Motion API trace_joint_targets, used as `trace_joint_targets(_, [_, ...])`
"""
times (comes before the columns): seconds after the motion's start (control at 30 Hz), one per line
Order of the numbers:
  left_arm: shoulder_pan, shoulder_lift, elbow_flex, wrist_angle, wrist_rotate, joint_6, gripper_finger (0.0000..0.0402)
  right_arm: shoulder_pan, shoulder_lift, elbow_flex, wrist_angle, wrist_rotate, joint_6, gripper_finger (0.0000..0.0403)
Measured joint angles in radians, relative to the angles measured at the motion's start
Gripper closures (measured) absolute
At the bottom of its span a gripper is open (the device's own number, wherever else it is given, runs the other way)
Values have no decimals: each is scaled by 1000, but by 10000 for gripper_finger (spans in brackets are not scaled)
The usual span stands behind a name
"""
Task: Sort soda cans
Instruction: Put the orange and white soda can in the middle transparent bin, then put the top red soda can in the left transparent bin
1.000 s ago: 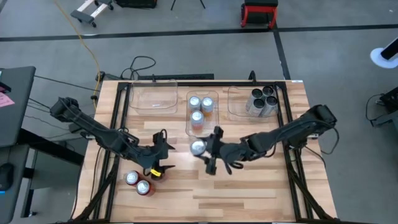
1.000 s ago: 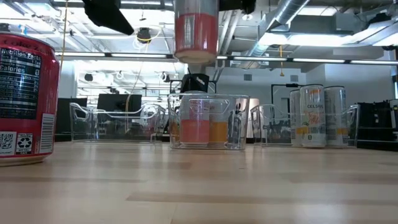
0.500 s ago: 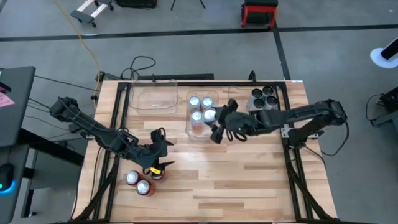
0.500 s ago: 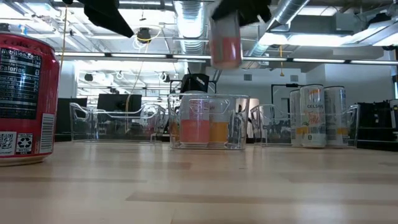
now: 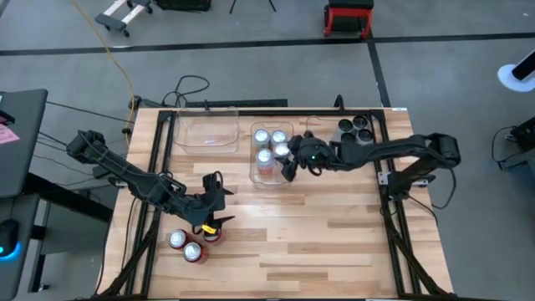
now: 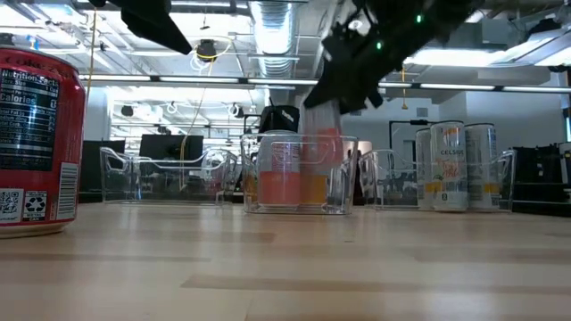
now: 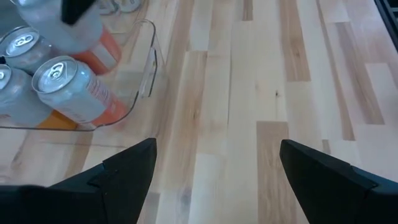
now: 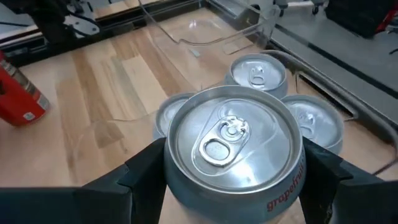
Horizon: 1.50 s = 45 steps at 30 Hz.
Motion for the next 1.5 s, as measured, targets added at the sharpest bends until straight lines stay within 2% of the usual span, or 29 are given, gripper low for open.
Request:
trace_joint_targets(0.17, [0,5,0,-4,-32,1,66,0,70,-82,199,1,1,130])
trace_joint_targets(0.43, [0,5,0,-20,-46,-8,66,-13,197,-89,290,1,-6,130])
trace_joint_targets(0.7, [0,5,0,-57,-50,-35,66,-13,228,-86,334,2,2,63])
trace_joint_targets(0.77, [0,5,0,-76,-66,-48,66,-9,217,-87,328,2,2,52])
trace_joint_targets(0.9, [0,5,0,-151,-195,-141,66,12,161,-89,329,18,-14,45])
trace_joint_targets(0.97, [0,5,0,-193,-223,-181,66,30,128,-88,334,41,-33,46])
trace_joint_targets(1.4, [0,5,0,-343,-225,-310,66,131,-77,-89,267,98,-82,47])
trace_joint_targets(1.5, [0,5,0,-402,-218,-367,66,176,-105,-88,263,162,-111,47])
